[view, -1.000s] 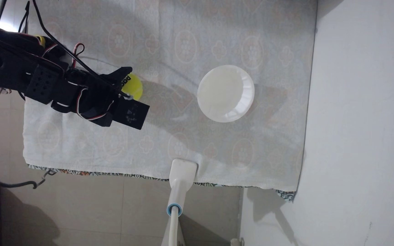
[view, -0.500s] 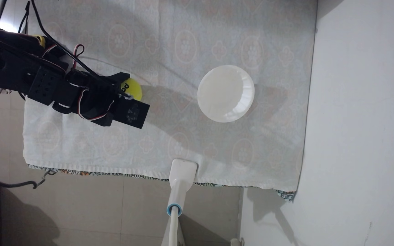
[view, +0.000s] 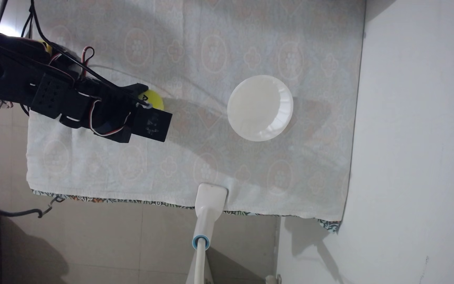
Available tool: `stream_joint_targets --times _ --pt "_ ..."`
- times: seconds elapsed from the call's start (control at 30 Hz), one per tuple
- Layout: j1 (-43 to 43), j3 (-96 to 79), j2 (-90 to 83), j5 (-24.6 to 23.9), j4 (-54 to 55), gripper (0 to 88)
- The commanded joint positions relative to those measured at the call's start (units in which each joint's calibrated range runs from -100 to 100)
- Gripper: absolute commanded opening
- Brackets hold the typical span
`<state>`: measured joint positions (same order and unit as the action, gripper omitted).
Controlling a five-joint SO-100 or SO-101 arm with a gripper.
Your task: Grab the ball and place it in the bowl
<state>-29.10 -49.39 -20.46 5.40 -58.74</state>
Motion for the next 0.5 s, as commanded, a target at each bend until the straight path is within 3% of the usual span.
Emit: stream_joint_targets --times 0.0,0.13,0.3,0.47 --pt "1.2 -0.1 -1.9 0.4 -0.2 13.9" --pt "1.8 -0.1 -2.3 0.4 -0.5 16.2" --pt "1.8 -0.8 -3.6 -0.6 -0.7 31.4" --pt "2.4 -0.9 -7.5 -0.3 -3.4 37.4"
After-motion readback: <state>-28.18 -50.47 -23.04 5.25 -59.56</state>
